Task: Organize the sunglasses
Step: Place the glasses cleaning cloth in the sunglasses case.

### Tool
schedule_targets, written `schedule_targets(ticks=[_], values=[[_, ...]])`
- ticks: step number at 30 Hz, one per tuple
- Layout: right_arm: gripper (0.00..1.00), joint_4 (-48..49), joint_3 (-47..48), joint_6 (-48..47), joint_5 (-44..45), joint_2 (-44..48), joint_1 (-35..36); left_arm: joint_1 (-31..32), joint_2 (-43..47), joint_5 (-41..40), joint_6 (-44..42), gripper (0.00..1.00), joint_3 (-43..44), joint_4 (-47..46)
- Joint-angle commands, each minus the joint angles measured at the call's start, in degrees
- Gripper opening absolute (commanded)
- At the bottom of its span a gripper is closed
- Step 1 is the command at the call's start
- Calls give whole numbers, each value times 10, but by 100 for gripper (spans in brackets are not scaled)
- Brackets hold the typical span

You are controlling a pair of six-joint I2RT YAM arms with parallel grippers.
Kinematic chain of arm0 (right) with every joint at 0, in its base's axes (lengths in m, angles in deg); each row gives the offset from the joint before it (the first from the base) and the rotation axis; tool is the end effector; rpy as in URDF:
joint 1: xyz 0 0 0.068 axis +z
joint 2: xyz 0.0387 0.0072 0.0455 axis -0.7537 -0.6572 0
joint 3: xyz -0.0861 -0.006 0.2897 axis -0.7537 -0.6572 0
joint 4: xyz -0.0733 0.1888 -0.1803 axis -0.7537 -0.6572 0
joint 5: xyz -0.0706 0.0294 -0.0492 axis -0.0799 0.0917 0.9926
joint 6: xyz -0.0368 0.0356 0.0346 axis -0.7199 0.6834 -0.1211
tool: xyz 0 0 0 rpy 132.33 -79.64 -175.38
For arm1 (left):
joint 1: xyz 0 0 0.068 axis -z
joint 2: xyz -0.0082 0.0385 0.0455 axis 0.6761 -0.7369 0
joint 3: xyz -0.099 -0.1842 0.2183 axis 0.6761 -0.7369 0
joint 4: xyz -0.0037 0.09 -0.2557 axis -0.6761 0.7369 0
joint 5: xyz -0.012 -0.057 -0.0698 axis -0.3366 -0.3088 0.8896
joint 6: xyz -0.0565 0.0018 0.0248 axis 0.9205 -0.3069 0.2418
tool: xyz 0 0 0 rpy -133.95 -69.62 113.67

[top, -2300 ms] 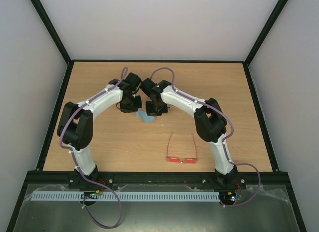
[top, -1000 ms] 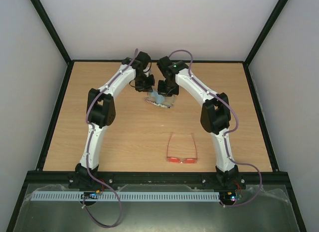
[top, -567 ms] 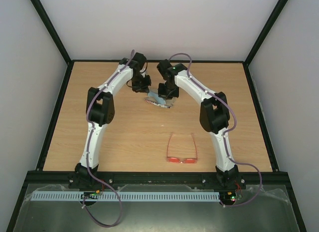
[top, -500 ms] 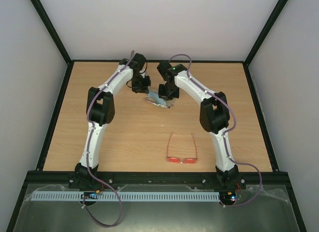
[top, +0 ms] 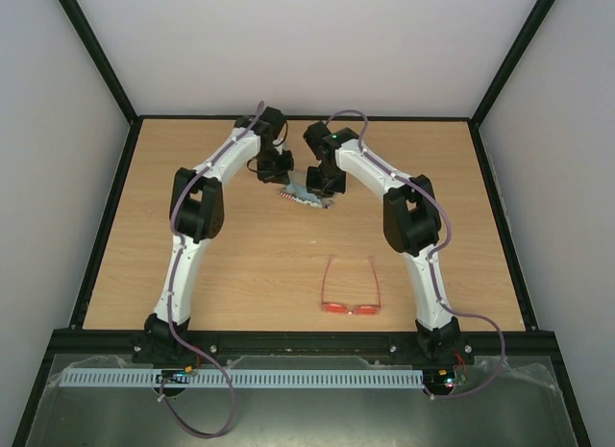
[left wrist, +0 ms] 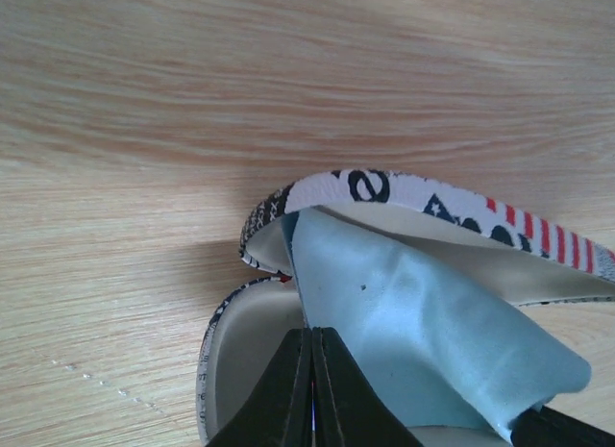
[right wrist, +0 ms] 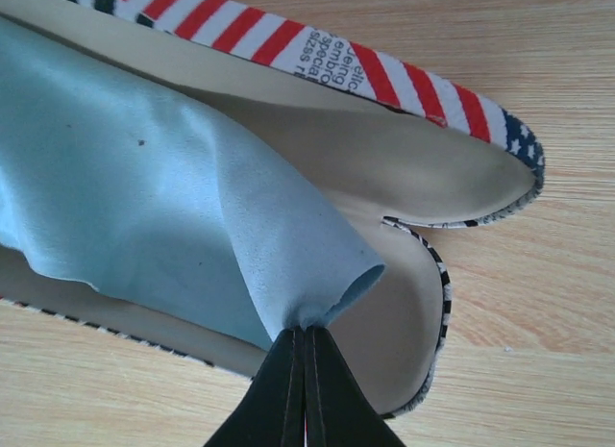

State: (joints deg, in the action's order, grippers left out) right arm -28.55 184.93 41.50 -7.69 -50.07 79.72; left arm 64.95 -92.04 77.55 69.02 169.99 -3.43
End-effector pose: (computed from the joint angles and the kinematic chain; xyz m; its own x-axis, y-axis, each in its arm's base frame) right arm 0.4444 0.2672 0.2207 -0.9478 0.0709 -0.3108 -0.0087 0.9688 0.2476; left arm 0.4978 -0.2221 0.1947 -0.9874 -0.1103 -0.1135 -0.0505 0.8993 -0.4344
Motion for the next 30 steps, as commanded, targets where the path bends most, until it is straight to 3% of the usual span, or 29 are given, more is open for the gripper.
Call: schedule_targets(ticks=[1, 17, 30], values=[[1, -10, -15, -4, 1, -16, -3, 10, -1, -3, -10, 2, -25, 7], [1, 31, -98, 3, 12, 4, -5, 15, 40, -35, -17, 2, -117, -22], [1, 33, -64, 5, 57, 4, -7, 18, 87, -58, -24, 2, -194, -43]])
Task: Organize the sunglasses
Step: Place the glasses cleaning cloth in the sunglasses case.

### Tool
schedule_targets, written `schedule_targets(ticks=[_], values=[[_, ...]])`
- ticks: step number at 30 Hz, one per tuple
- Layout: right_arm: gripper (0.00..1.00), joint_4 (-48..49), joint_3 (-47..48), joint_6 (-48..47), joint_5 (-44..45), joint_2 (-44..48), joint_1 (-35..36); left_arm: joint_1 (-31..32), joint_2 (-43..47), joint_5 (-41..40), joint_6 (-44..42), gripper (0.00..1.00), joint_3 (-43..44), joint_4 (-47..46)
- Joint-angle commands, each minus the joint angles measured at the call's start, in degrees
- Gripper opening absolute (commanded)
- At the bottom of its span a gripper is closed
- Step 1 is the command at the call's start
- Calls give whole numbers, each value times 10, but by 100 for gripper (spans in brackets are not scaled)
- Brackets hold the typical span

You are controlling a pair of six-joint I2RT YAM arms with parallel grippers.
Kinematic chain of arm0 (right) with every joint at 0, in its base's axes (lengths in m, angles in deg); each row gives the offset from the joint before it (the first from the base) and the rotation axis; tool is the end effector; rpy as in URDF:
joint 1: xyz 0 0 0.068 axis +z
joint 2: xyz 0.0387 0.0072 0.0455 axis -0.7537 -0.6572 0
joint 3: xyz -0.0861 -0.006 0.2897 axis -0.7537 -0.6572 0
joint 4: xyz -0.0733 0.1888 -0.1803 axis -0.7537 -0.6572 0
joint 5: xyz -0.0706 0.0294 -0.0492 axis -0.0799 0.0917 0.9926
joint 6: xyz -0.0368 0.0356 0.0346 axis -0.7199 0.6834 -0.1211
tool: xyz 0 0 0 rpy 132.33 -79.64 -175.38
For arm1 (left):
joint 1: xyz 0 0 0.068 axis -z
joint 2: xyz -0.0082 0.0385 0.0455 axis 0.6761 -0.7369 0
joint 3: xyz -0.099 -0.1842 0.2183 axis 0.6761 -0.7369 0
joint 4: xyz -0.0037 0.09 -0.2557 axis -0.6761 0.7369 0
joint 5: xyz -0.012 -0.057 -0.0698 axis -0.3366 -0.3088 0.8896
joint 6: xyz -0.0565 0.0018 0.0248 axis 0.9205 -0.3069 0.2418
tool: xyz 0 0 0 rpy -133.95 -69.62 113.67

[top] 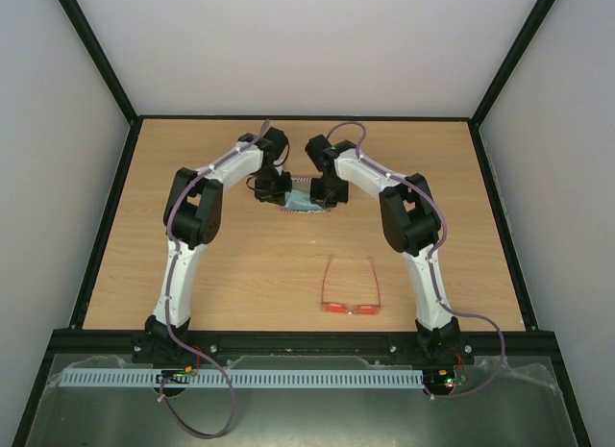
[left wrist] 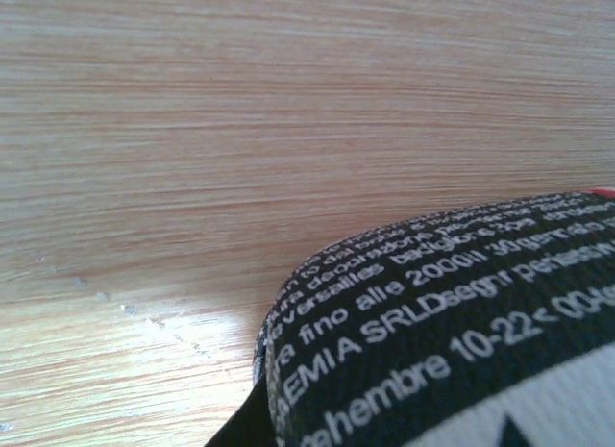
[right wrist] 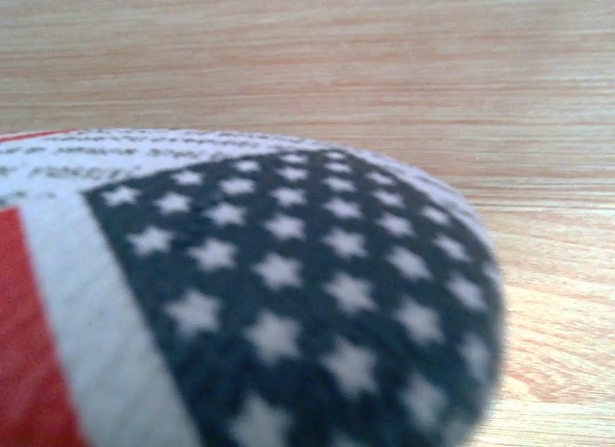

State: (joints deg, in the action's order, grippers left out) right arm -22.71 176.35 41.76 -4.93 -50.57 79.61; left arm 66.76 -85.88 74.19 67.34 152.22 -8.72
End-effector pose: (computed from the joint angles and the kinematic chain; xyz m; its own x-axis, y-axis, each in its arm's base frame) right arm 0.4384 0.2599 0.1752 -0.9541 0.0739 -0.2902 0.0204 0.9829 0.1830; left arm 0.4563 -0.2194 0.1607 -0.9967 -0.0594 -0.0546 -0.0373 0.9395 -0.3404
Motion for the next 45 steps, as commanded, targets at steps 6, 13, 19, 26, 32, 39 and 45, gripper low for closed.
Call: schedule_targets(ticks=[6, 13, 19, 26, 32, 39, 45], values=[[1, -33, 46, 1, 46, 0, -9, -1, 27, -32, -9, 2, -19, 9], [1, -47, 69, -7, 55, -16, -12, -1, 26, -36, -11, 2, -20, 10], [1, -51, 62, -10, 50, -18, -14, -1, 29, -41, -12, 2, -20, 13], [1, -45, 43, -7, 38, -14, -13, -2, 32, -46, -10, 2, -20, 15], [1, -44, 35, -8, 37, -15, -14, -2, 38, -48, -5, 4, -20, 15], [2, -42, 30, -7, 30, -14, -13, -2, 47, -48, 1, 21, -20, 17], [5, -39, 29, -9, 20, -14, -13, -2, 54, -49, 4, 24, -23, 16]])
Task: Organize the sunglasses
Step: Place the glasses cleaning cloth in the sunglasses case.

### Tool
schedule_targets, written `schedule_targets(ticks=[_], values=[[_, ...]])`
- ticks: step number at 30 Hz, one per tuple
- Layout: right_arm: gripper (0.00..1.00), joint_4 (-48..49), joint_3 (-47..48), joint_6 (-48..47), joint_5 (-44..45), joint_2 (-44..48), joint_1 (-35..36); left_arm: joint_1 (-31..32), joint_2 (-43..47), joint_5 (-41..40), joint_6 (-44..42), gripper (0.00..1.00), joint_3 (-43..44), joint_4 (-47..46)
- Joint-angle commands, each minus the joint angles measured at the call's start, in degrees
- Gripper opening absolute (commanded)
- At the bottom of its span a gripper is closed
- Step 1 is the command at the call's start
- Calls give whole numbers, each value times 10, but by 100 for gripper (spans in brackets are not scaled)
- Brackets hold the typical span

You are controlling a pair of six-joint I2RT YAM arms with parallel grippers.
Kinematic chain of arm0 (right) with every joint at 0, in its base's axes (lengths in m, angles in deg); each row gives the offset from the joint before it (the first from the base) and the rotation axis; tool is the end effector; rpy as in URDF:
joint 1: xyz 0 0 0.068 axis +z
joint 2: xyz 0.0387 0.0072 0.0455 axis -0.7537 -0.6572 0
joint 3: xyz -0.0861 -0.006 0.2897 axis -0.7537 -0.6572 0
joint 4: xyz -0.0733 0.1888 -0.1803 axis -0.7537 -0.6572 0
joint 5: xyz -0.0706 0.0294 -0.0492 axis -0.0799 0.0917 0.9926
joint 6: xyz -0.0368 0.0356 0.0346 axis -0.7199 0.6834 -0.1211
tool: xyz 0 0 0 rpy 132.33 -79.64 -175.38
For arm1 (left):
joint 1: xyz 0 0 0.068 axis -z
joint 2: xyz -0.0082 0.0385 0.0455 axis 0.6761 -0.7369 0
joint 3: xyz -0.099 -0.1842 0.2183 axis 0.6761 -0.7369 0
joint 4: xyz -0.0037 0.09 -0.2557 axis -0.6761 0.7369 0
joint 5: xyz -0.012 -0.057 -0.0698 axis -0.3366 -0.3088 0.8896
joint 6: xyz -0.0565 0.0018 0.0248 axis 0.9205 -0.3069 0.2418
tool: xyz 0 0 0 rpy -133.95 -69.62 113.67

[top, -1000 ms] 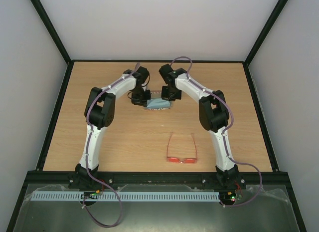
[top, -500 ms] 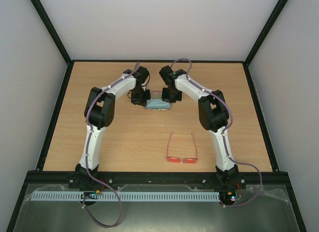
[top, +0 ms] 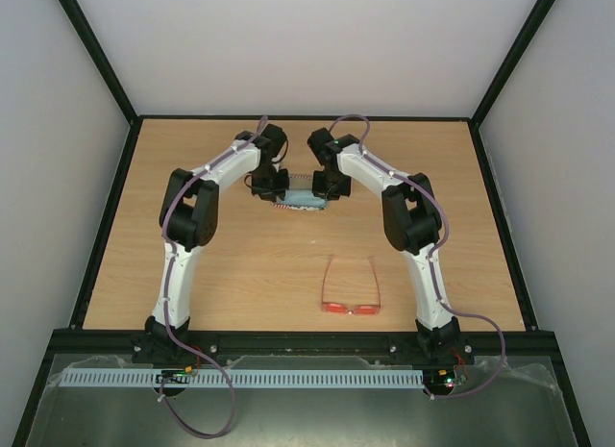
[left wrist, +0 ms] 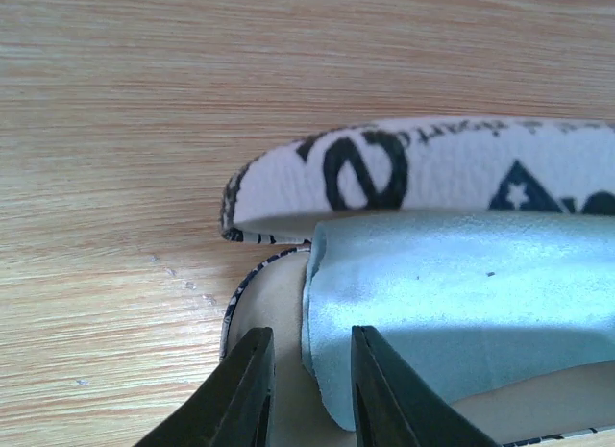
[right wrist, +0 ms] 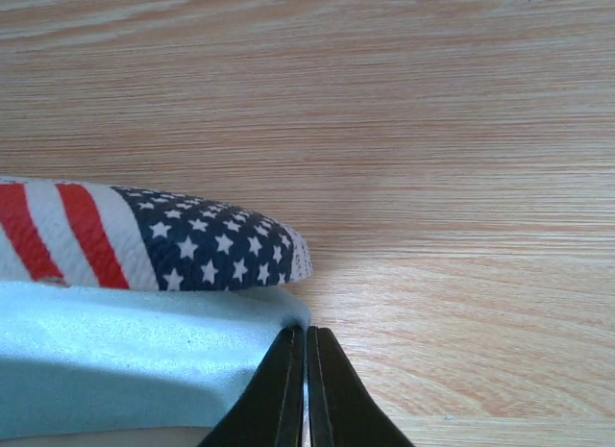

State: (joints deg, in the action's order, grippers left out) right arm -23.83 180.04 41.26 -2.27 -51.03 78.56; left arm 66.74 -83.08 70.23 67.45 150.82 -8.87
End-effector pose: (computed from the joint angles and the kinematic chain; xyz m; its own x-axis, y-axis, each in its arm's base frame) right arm 0.4514 0.2540 0.1900 -0.9344 0.0924 -0.3439 0.0374 0.9859 0.1632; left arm 0.4520 -0.2139 0.1766 -0.9913 -0.0729 -0.1094 -0.0377 0.9548 -0.2949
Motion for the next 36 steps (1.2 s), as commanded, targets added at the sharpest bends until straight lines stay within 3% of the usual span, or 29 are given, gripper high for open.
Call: schedule_targets(ticks=[1, 6, 22, 36], values=[[5, -27, -8, -5, -9, -9, -3, -2, 26, -9, 3, 23, -12, 17], [2, -25, -7, -7, -16, -10, -1, -2, 29, -4, 4, 13, -24, 9], [33, -23, -11, -3, -14, 31, 2, 2, 27, -5, 7, 3, -41, -7], [31, 32, -121, 9, -46, 99, 2, 2, 40, -21, 13, 2, -55, -13]])
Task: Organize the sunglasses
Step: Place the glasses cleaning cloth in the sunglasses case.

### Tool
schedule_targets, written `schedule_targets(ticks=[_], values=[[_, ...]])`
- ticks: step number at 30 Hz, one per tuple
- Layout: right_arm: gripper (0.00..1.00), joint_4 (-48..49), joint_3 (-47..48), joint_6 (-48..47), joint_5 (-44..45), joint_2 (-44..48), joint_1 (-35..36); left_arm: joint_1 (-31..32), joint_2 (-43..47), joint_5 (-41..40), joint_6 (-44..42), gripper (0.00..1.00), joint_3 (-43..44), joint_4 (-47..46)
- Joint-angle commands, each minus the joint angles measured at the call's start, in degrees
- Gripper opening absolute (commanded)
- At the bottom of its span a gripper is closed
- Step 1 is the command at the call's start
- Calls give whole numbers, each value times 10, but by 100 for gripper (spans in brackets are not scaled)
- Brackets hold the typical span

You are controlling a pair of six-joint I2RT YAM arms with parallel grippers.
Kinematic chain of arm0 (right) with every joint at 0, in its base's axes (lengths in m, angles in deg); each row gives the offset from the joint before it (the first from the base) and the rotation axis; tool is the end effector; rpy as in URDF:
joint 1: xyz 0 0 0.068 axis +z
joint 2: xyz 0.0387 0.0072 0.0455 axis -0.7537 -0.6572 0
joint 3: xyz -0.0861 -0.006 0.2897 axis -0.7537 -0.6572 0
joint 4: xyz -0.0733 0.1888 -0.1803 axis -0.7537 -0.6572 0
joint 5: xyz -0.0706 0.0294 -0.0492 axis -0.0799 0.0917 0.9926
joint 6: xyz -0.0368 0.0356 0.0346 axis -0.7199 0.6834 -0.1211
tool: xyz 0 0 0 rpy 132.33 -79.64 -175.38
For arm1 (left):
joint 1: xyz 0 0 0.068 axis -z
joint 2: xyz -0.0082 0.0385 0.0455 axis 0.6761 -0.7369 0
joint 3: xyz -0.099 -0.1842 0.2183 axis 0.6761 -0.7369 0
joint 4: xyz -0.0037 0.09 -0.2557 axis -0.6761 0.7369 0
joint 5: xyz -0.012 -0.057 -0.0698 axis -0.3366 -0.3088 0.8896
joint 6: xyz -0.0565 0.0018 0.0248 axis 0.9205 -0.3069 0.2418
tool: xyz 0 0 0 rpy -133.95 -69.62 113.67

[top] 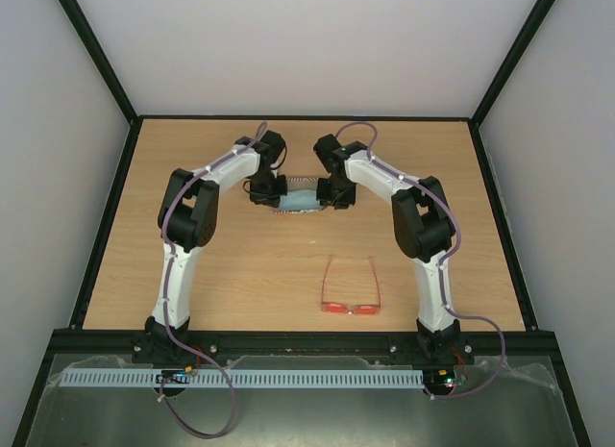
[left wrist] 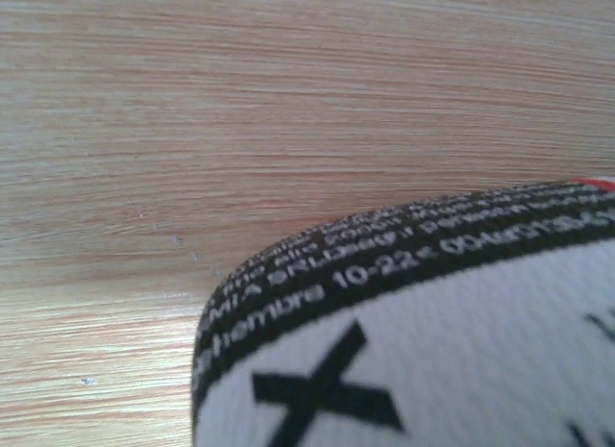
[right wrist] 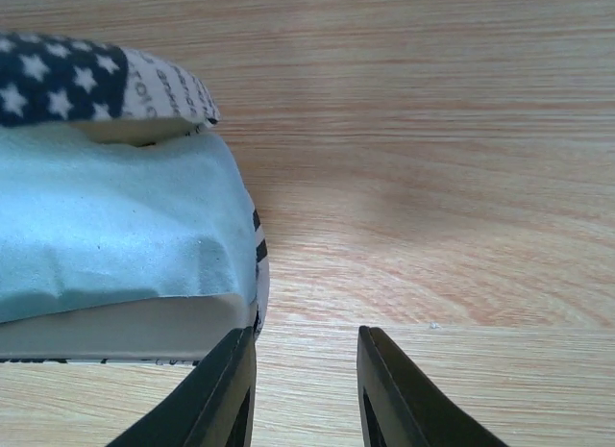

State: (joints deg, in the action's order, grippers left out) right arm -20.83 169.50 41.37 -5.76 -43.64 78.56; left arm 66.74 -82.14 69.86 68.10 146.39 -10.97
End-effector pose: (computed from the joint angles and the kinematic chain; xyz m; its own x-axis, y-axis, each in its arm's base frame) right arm 0.4215 0.2403 0.1984 -0.9463 0.0883 -0.3108 0.0223 0.9775 0.2098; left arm 0.4434 -0.2097 0.1634 -0.9926 -0.0837 -0.0879 -0.0560 0.9584 -0.2801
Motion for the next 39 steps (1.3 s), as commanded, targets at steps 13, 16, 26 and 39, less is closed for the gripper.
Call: schedule_targets(ticks=[13, 16, 26, 39], values=[[36, 39, -17, 31, -62, 27, -6, 1, 50, -40, 18, 2, -39, 0], [37, 36, -6, 47, -70, 16, -7, 1, 54, -42, 18, 2, -47, -4], [37, 18, 14, 45, -71, -14, -6, -6, 65, -53, 20, 2, -55, -5], [36, 16, -1, 37, -62, -23, -6, -9, 75, -67, 29, 2, -63, -5]])
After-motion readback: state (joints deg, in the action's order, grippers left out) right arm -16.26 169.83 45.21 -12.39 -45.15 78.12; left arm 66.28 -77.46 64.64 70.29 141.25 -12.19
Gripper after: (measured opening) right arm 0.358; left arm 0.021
